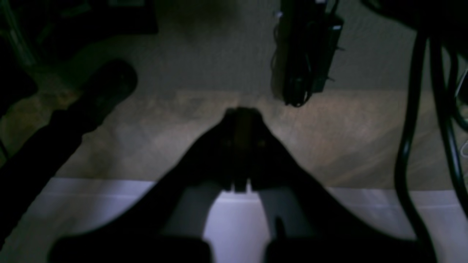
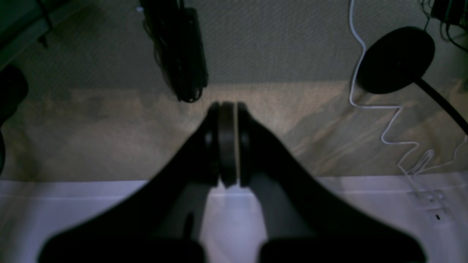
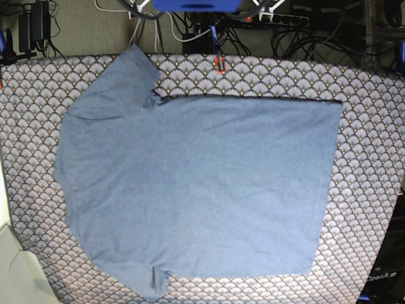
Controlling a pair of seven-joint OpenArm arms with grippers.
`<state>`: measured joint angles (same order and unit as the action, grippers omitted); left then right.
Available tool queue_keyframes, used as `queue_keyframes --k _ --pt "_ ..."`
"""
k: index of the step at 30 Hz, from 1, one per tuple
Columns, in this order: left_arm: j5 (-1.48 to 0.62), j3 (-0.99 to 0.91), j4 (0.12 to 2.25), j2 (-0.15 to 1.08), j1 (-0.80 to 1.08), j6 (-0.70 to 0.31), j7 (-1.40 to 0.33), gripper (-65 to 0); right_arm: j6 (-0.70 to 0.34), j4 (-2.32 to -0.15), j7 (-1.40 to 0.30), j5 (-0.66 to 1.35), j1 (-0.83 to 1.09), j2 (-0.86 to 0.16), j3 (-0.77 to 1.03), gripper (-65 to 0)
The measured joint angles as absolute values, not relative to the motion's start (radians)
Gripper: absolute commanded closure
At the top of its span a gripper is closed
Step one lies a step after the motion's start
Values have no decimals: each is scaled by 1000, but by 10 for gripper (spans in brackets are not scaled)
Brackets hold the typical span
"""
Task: Fold the T-shirt properly
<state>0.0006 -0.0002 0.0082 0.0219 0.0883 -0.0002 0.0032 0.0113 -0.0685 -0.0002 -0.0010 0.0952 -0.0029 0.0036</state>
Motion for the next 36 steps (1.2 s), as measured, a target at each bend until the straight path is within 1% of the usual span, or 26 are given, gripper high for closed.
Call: queue_keyframes --k 3,7,12,19,23,33,34,36 --pt "1 0 26 35 99 -4 0 -3 11 -80 4 -1 110 -2 1 0" --pt "4 0 238 60 221 -1 57 -3 11 -212 4 -4 198 -2 1 0" --pt "2 -5 516 86 408 -4 55 -3 10 -427 -1 -4 333 -3 -1 0" --pt "-1 -6 811 106 554 0 60 -3 1 -831 -14 -5 588 -14 -1 0" --pt "-1 -6 978 113 678 4 47 -3 0 -1071 -12 -4 727 -23 6 0" --pt "-3 -13 1562 194 1006 3 48 -4 -2 -1594 -22 -4 1032 -86 10 0" --pt "-2 -27 1611 200 1032 -8 42 -4 -1 -1644 -29 -7 1053 -86 11 0" --pt "-1 -82 1712 189 1076 1 32 -5 -5 -1757 -33 -5 1105 -91 22 0"
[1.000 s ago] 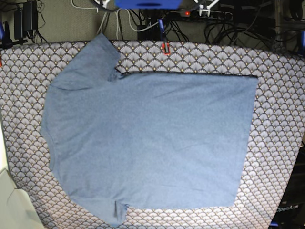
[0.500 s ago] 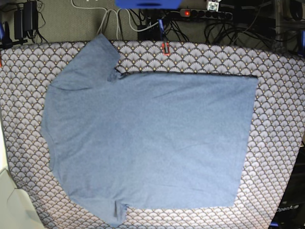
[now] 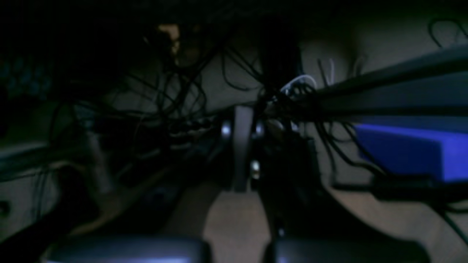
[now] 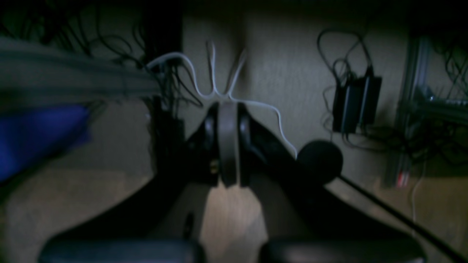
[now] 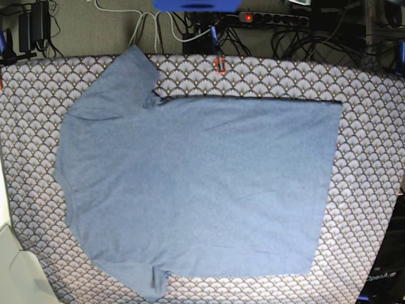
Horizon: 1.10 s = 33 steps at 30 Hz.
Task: Fold the T-shirt properly
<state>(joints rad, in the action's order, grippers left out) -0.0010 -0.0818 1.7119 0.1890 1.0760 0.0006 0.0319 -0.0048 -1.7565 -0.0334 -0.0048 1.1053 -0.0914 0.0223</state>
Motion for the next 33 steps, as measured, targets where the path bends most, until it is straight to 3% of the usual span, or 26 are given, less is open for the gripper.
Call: queue_keyframes --k 5,9,11,14,19,27,33 --pt "-4 -155 1908 169 1105 3 47 -37 -2 -1987 -28 -8 1170 -99 81 0" --pt "-2 -157 1967 165 1098 -3 47 -195 -4 -2010 -43 -5 1142 -96 130 -99" --pt "-2 -155 1969 165 1073 -3 39 -234 -4 -2005 -63 -5 1101 -97 149 -160" --pt "-4 -114 1965 163 996 2 34 -235 -6 -2007 -111 -4 1035 -102 150 -203" --pt "-4 -30 1964 164 885 2 36 -235 -7 -2006 -184 -4 892 -101 147 -213" --pt "-4 81 1927 164 730 0 33 -238 -302 -1987 -456 -4 633 -39 189 -214" --pt "-5 154 1800 159 626 4 39 -238 -411 -1985 -636 -11 477 -19 282 -212"
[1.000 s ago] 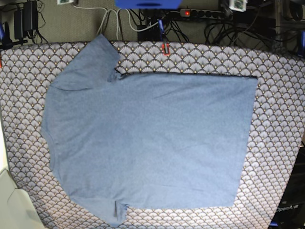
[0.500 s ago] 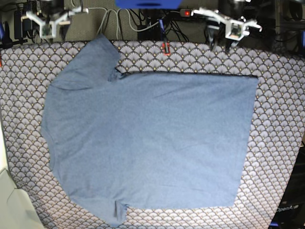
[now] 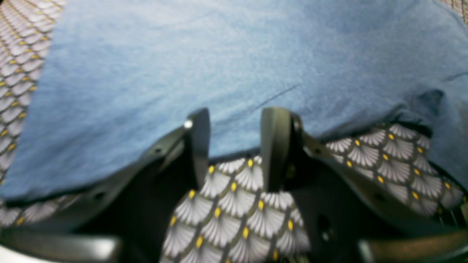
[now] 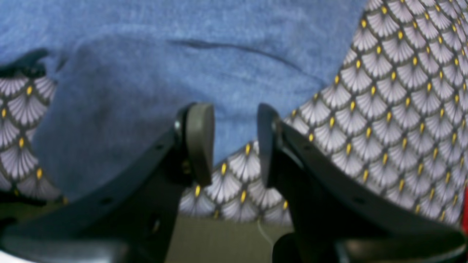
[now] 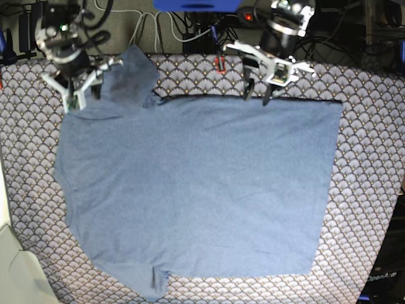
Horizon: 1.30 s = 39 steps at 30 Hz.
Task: Fold the T-shirt properly
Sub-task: 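Lower both grippers toward the shirt's shoulder corners at the collar edge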
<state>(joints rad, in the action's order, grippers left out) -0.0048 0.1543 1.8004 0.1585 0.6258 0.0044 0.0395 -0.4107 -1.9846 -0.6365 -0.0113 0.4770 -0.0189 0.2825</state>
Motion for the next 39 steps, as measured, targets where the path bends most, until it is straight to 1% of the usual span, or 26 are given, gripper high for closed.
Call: queue_keyframes --k 5,8,21,26,28,33,36,39 --pt "-4 239 1721 108 569 4 33 -238 -427 -1985 -710 -15 409 -25 310 -213" --pt "-4 279 1692 88 536 2 34 -238 -430 -1982 -706 -15 396 -52 307 -213" --pt "-4 274 1691 88 540 7 34 -238 -430 -1939 -707 -12 369 -50 305 -213" --pt "-4 197 1707 86 563 1 36 -238 -430 -1939 -707 -12 369 -50 305 -214" --pt "-4 164 1721 89 578 15 27 -238 -430 -1937 -705 -12 369 -54 304 -214" --pt "-4 99 1757 87 599 -4 37 -238 -441 -1853 -699 -11 332 -79 305 -214" --pt "-4 55 1766 88 618 2 34 -238 -448 -1808 -696 -13 310 -102 309 -214" --pt "-3 7 1773 88 625 -2 34 -238 -448 -1761 -696 -19 277 -102 313 -214"
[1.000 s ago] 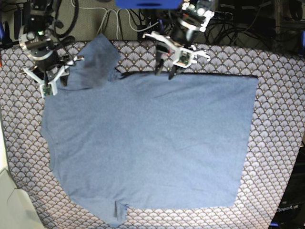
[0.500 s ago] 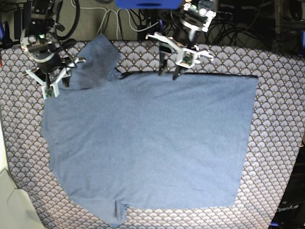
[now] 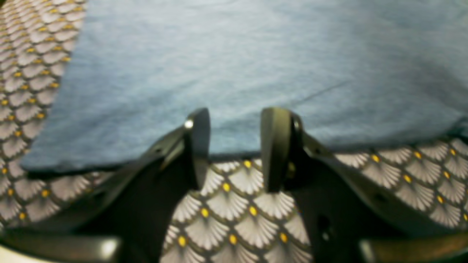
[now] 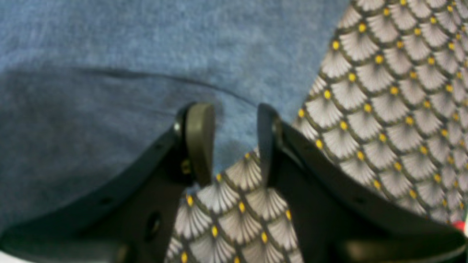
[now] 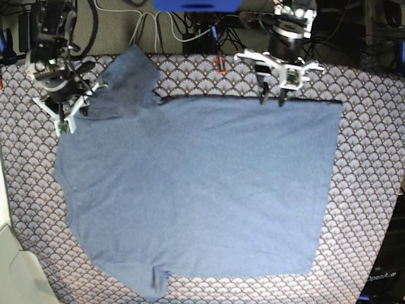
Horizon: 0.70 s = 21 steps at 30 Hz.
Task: Fold the T-shirt properly
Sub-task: 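Lower both grippers toward the shirt's shoulder corners at the collar edge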
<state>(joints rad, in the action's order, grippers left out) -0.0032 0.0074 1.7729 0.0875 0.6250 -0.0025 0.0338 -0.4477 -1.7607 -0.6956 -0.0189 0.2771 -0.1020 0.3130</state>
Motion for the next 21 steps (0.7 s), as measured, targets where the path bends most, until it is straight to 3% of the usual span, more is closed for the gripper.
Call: queue_keyframes --k 13,21 --pt "-4 -90 1775 87 671 -4 33 -238 -445 -1733 -696 -15 230 -118 355 -219" --pt "-4 -151 1767 87 672 -3 33 -238 -445 -1733 -699 -15 236 -118 355 -354"
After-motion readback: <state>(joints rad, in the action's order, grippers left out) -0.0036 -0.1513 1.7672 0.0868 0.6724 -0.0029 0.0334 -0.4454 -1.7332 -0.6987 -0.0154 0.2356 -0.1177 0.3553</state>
